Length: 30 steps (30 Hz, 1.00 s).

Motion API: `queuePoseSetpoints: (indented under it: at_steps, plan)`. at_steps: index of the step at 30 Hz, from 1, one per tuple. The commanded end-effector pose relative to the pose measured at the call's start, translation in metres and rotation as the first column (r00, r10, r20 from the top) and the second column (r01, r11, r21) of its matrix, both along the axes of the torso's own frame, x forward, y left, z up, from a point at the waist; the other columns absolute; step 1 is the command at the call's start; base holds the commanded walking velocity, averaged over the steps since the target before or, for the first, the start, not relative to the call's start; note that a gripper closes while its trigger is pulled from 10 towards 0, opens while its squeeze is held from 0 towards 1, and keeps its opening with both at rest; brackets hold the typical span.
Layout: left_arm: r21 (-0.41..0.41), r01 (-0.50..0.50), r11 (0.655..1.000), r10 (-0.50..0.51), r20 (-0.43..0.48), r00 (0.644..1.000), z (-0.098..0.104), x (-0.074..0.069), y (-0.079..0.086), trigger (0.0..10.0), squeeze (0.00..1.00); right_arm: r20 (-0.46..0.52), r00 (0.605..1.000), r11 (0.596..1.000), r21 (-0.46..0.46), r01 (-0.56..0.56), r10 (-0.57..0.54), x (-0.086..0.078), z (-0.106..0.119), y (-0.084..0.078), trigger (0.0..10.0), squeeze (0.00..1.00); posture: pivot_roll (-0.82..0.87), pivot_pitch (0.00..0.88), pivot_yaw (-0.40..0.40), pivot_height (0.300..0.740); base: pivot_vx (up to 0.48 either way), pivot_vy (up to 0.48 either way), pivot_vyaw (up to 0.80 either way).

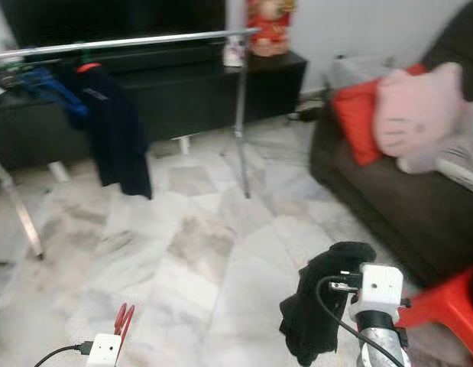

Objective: Hang hanger

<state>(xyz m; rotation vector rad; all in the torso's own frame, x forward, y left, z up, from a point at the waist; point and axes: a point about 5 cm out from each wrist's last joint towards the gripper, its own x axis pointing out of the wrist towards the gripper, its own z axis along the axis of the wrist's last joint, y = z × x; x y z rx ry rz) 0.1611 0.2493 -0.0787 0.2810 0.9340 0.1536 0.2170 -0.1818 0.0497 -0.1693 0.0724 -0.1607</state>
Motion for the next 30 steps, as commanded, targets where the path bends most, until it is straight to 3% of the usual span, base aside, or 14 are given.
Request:
queuePoseSetpoints:
  at_steps: [1,9,30]
  plan:
    - [-0.003,-0.004,1.0,0.004,-0.03,1.0,-0.003,-0.005,-0.001,10.0,0.0,0.033,0.999,1.0,-0.009,-0.002,0.003,0.003,0.008,-0.001,10.0,0.0,-0.02,0.0,-0.055,0.74,0.0,0.0,0.79]
    - [0.006,0.038,0.999,-0.038,-0.048,0.998,-0.004,-0.004,-0.006,10.0,0.0,0.04,0.999,1.0,-0.006,-0.002,0.002,0.013,0.014,-0.004,10.0,0.0,-0.02,0.0,-0.063,0.74,0.0,0.0,0.77]
    - [-0.014,0.061,0.998,-0.062,-0.081,0.995,-0.008,-0.009,-0.01,10.0,0.0,0.035,0.999,0.998,0.044,-0.033,0.031,0.013,0.014,0.0,10.0,0.0,-0.01,0.0,-0.066,0.74,0.0,0.0,0.79]
